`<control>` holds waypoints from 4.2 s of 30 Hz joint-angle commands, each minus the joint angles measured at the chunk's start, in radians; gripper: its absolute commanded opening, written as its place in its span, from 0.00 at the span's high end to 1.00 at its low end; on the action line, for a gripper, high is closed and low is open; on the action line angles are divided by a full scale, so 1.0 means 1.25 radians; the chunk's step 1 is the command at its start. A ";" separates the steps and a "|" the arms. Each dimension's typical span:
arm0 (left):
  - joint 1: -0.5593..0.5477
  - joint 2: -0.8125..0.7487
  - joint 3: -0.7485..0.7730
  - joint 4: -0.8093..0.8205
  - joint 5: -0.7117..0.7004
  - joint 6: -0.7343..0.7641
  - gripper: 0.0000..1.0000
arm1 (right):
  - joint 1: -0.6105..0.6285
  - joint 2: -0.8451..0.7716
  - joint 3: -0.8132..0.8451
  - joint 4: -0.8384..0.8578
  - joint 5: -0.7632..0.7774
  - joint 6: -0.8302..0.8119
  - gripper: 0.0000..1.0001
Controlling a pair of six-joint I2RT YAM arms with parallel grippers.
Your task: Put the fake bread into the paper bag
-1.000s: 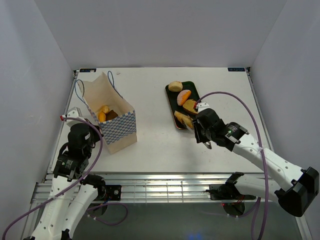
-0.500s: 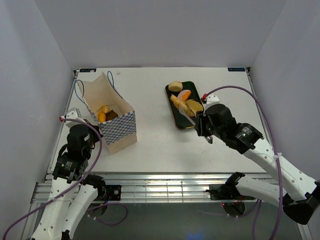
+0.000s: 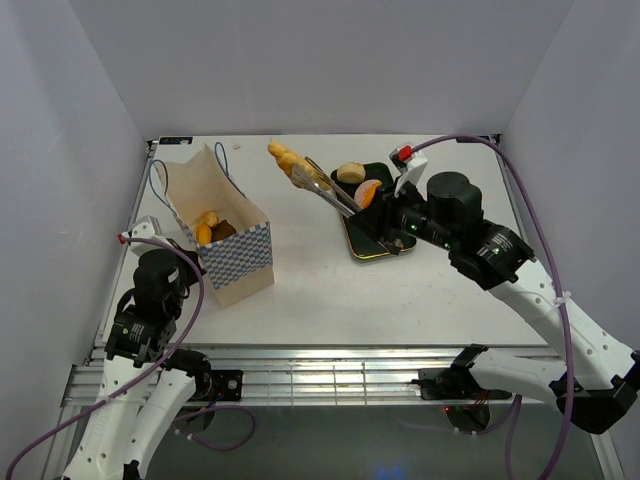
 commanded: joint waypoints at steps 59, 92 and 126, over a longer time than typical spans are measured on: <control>0.007 -0.012 -0.009 0.016 -0.006 0.006 1.00 | 0.102 0.257 0.294 0.315 -0.157 -0.015 0.42; 0.012 0.004 -0.005 0.016 0.005 0.008 1.00 | -0.130 -0.126 -0.286 0.194 0.397 0.046 0.42; 0.012 0.000 -0.007 0.018 0.010 0.011 1.00 | -0.532 0.041 -0.541 0.287 0.149 0.083 0.39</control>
